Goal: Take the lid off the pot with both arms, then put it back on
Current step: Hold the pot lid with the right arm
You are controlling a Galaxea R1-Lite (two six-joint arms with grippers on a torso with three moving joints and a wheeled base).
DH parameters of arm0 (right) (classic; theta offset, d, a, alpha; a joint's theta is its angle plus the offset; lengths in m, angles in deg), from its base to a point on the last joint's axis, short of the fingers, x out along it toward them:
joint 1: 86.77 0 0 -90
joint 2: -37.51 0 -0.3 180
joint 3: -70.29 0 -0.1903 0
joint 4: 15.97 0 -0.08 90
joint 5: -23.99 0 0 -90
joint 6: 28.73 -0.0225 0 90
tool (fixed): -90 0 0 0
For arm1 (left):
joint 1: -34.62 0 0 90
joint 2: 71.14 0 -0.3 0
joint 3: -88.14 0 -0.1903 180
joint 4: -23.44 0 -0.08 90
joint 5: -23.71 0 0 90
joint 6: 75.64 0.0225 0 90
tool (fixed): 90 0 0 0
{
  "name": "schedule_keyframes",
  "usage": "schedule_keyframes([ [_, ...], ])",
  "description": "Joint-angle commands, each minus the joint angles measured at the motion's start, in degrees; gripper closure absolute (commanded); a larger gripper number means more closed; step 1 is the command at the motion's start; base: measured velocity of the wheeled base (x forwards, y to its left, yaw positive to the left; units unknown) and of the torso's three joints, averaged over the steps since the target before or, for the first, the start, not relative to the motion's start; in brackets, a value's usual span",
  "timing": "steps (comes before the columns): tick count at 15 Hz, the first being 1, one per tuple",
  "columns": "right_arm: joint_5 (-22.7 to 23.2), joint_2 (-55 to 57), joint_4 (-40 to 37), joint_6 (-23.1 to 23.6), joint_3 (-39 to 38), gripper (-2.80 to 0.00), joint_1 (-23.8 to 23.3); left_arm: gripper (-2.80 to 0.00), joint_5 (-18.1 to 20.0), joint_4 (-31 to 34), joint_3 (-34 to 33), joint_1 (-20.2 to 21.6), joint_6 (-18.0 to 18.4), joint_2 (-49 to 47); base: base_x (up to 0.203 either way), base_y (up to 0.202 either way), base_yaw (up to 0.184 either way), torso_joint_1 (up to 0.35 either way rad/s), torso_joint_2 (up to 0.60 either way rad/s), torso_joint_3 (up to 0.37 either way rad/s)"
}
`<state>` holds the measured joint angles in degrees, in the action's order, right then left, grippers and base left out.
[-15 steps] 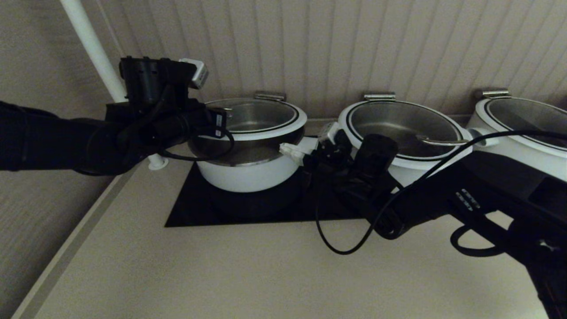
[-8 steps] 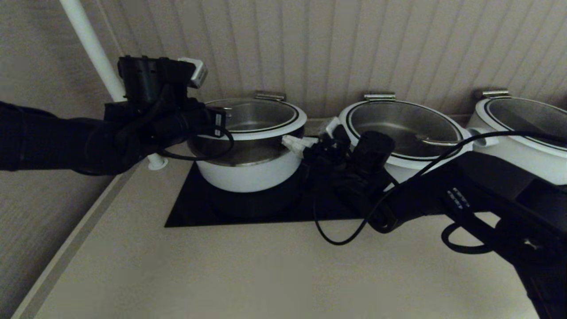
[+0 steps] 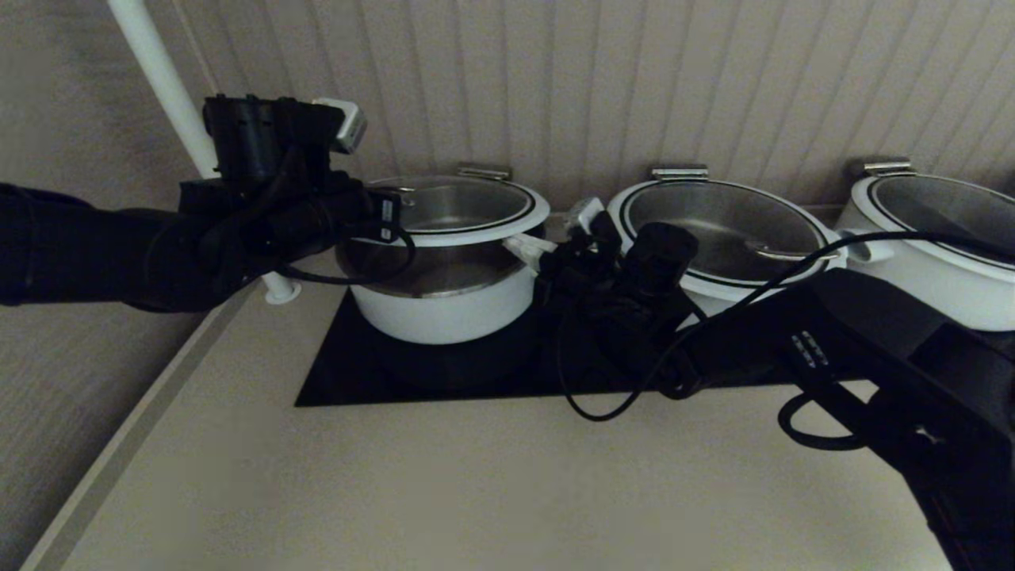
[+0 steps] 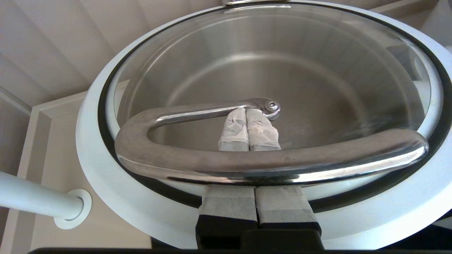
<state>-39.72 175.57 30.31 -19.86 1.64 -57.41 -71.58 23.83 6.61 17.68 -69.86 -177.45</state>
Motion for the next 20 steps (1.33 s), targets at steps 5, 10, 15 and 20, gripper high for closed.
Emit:
schedule_keyframes([
  [5, 0.2, 1.6, 0.2, 0.1, 2.2, 0.00, 0.2, 0.00, 0.0, 0.0, 0.1, 0.0, 0.0, -0.2, 0.000, 0.000, 0.000, 0.000, 0.00, 0.000],
  [10, 0.7, 2.3, 0.2, 0.0, 2.2, 0.00, 2.3, 0.00, 0.0, 0.0, 0.1, 0.0, 0.0, -0.5, 0.000, 0.000, 0.000, 0.000, 0.00, 0.000],
  [15, 0.9, 2.9, -0.6, 0.1, 2.9, 0.00, 4.0, 0.00, 0.0, 0.0, 0.1, 0.0, 0.0, -0.6, 0.000, 0.000, 0.000, 0.000, 0.00, 0.000],
  [20, 0.4, 5.7, -3.5, 0.1, 9.6, 0.00, 3.8, 0.00, 0.0, 0.0, 0.0, 0.0, -0.1, 0.1, 0.000, 0.000, 0.000, 0.000, 0.00, 0.000],
])
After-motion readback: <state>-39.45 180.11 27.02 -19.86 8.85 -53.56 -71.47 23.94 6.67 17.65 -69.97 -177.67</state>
